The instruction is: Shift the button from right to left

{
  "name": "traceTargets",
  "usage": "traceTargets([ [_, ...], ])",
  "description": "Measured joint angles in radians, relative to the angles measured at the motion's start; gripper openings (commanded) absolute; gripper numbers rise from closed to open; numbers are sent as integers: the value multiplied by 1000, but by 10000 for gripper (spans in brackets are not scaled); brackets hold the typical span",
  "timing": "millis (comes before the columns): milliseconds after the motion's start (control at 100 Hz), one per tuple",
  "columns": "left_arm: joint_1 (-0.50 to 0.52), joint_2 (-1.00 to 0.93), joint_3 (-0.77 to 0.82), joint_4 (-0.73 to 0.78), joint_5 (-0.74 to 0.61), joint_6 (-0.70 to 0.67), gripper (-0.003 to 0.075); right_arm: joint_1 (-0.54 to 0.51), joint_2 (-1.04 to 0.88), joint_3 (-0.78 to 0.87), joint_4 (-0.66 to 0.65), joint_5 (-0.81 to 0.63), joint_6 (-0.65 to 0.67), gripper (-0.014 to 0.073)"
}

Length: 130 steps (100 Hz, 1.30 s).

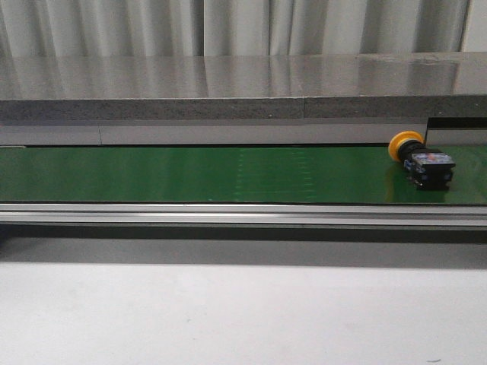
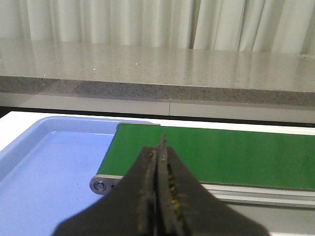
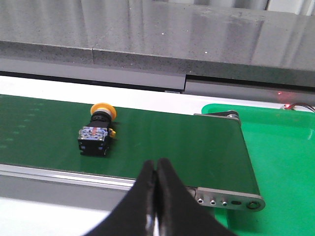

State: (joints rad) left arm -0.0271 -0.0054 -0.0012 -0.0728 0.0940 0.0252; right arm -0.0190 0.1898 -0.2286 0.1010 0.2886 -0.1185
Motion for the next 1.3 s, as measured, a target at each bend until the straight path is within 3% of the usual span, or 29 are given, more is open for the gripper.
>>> traceTargets([
  [1000, 0, 0, -2, -22, -38, 0, -20, 0, 0, 1, 0, 6, 0, -66],
  [1300, 0, 102, -183, -24, 120, 0, -20, 0, 0, 2, 0, 6, 0, -66],
])
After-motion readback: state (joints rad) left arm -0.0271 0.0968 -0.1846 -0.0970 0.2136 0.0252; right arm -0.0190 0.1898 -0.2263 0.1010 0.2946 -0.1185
